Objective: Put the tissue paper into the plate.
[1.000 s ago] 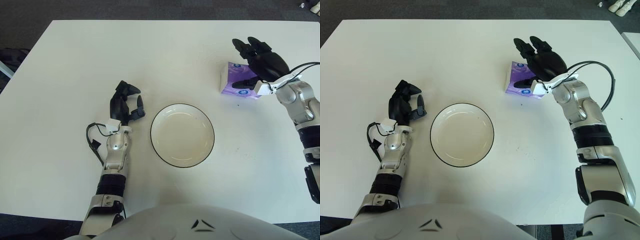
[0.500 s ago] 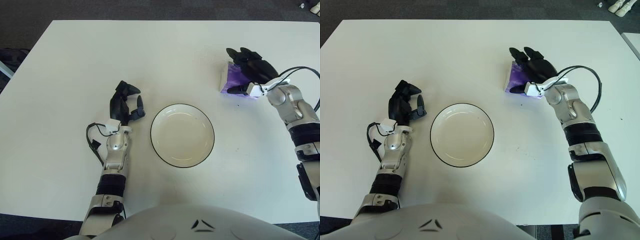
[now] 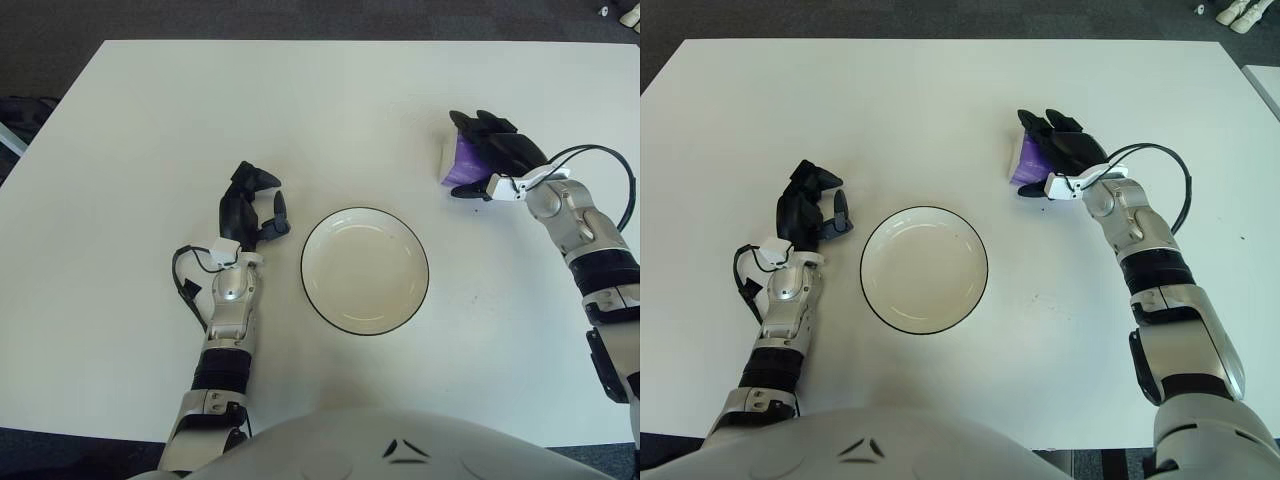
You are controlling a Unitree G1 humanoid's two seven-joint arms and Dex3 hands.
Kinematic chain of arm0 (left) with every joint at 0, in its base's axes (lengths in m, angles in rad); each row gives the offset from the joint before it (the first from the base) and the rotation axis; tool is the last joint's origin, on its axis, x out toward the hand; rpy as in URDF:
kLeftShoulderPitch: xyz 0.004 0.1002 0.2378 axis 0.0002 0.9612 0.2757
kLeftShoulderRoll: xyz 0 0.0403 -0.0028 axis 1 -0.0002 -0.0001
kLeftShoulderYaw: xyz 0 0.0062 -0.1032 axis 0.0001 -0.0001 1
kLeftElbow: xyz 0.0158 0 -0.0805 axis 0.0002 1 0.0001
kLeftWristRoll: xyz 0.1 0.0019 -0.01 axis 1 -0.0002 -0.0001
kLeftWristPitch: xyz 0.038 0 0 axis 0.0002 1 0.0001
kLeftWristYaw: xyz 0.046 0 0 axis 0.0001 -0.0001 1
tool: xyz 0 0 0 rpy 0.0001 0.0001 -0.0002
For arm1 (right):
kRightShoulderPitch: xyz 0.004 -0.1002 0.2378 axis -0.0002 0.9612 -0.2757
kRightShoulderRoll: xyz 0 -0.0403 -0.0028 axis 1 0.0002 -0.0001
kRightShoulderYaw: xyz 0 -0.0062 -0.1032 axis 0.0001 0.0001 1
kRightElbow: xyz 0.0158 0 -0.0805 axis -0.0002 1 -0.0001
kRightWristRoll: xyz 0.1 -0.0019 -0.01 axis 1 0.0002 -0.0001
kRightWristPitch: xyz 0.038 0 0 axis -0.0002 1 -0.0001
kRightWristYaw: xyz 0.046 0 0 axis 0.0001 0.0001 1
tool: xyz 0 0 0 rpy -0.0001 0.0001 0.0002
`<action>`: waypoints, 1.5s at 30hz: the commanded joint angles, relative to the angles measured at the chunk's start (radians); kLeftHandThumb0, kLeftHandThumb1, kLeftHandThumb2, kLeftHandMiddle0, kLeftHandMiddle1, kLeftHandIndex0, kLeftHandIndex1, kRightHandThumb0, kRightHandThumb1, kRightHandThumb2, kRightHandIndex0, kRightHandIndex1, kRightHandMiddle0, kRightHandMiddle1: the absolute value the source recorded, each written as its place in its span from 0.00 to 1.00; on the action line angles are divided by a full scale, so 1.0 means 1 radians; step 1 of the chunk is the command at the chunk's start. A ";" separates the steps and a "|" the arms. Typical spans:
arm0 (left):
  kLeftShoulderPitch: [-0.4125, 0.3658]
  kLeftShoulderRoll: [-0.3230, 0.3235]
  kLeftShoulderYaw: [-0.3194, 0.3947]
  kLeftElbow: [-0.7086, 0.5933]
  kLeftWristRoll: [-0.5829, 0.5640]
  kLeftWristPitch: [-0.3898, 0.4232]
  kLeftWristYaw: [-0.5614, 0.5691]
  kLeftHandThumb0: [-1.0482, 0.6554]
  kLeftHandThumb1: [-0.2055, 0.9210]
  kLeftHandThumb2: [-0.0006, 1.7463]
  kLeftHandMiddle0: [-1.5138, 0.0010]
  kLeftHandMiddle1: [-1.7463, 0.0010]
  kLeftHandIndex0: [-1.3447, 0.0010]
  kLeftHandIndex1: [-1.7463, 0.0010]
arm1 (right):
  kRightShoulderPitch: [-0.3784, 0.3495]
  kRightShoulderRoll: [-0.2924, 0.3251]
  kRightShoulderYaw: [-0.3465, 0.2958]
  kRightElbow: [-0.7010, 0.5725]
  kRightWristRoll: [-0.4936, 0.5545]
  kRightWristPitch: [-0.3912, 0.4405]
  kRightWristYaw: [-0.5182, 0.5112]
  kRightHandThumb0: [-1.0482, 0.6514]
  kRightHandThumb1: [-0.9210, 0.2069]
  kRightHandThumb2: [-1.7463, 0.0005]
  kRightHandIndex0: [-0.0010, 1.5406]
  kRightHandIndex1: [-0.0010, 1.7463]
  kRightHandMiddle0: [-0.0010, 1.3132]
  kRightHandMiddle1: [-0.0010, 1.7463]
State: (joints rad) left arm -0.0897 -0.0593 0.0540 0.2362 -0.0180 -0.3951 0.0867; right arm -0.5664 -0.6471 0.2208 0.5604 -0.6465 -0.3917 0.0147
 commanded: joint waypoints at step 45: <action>0.112 -0.004 -0.003 0.086 0.032 0.053 0.029 0.34 0.48 0.75 0.37 0.00 0.56 0.00 | 0.010 0.164 0.008 0.375 0.173 -0.125 -0.306 0.55 0.78 0.04 0.90 1.00 0.91 1.00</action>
State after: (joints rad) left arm -0.0797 -0.0574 0.0518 0.2339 -0.0039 -0.3898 0.1007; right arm -0.6339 -0.5269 0.2421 0.8758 -0.5218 -0.5283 -0.3445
